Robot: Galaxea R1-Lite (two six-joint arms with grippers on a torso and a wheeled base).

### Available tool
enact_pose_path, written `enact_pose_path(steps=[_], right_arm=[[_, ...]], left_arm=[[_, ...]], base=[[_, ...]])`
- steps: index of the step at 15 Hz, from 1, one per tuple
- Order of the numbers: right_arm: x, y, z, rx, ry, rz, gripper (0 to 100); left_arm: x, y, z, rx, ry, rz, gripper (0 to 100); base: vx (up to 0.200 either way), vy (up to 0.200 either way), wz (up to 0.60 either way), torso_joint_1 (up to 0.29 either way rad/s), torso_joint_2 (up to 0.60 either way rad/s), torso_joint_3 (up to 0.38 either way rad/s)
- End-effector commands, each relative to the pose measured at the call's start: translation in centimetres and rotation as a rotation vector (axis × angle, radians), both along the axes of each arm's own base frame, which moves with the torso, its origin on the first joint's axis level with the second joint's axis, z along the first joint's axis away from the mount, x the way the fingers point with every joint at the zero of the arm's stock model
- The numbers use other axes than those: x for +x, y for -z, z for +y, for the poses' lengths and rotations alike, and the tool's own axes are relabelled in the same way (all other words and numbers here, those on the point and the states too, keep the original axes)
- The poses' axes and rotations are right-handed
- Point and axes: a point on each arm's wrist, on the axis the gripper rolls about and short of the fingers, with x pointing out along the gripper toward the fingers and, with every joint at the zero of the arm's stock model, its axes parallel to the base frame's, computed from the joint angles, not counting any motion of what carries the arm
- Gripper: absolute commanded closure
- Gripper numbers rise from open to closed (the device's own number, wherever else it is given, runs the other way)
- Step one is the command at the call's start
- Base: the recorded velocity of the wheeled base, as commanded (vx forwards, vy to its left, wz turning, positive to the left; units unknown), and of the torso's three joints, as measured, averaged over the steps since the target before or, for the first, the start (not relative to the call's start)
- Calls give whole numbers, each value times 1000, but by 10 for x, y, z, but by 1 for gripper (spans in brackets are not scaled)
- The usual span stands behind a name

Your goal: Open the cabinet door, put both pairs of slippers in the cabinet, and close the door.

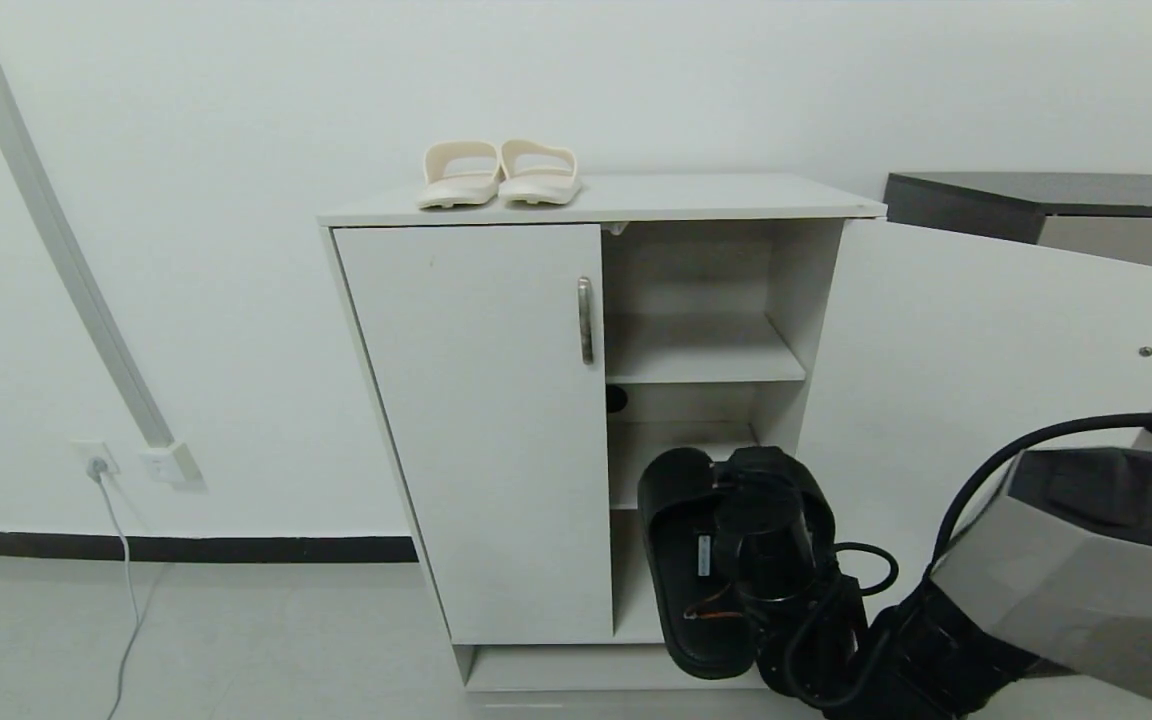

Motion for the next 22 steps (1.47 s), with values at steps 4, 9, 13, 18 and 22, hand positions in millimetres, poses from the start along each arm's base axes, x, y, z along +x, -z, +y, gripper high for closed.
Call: enact_pose_path(steps=[4, 9, 13, 18, 22], right_arm=[[10, 21, 9, 19, -80, 40, 100], [11, 33, 8, 19, -72, 44, 100], [12, 39, 9, 7, -73, 57, 100], [14, 50, 9, -2, -70, 66, 100], [15, 51, 8, -6, -62, 66, 100]], left_arm=[[0, 0, 0, -1, 0, 2, 100], [0, 0, 0, -1, 0, 2, 100], [0, 0, 0, -1, 0, 2, 100], [0, 0, 0, -1, 0, 2, 100], [0, 0, 0, -1, 0, 2, 100]], base=[[0, 0, 0, 0, 0, 0], [0, 0, 0, 0, 0, 0], [0, 0, 0, 0, 0, 0], [0, 0, 0, 4, 1, -138], [0, 0, 0, 4, 1, -195]])
